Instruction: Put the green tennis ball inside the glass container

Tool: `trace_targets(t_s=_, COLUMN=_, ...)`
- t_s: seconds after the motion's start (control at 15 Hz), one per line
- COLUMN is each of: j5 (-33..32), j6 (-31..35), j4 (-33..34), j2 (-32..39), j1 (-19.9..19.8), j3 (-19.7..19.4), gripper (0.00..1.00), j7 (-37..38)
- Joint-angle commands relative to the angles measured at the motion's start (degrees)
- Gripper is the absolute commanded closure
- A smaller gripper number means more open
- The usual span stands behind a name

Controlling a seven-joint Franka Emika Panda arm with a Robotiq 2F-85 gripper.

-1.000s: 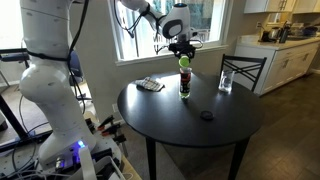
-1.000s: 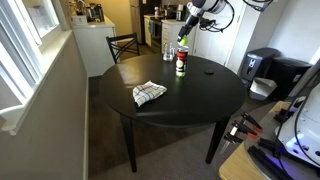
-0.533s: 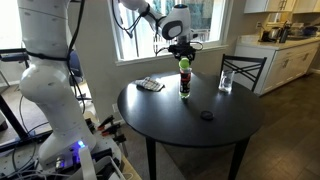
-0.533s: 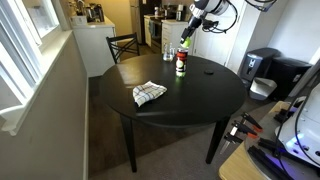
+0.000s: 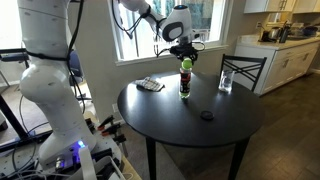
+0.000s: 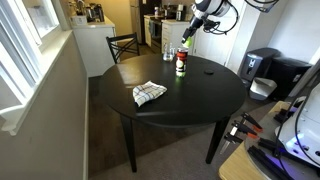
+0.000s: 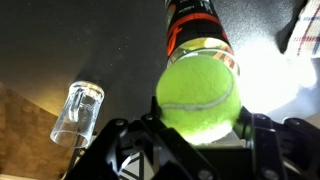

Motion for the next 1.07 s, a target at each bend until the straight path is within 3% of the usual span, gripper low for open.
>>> trace_targets(t_s=0.0, j5=0.88, j6=3.07, j4=-1.96, j2=-1.00, j1=0.43, j3=-0.33, gripper=0.59, j7=-1.25)
trace_targets(t_s=1.0, j5=0.29, j6=10.45, j4=-2.43, j2=2.18, j1=0.47, j3=1.35, gripper=0.59, j7=-0.31)
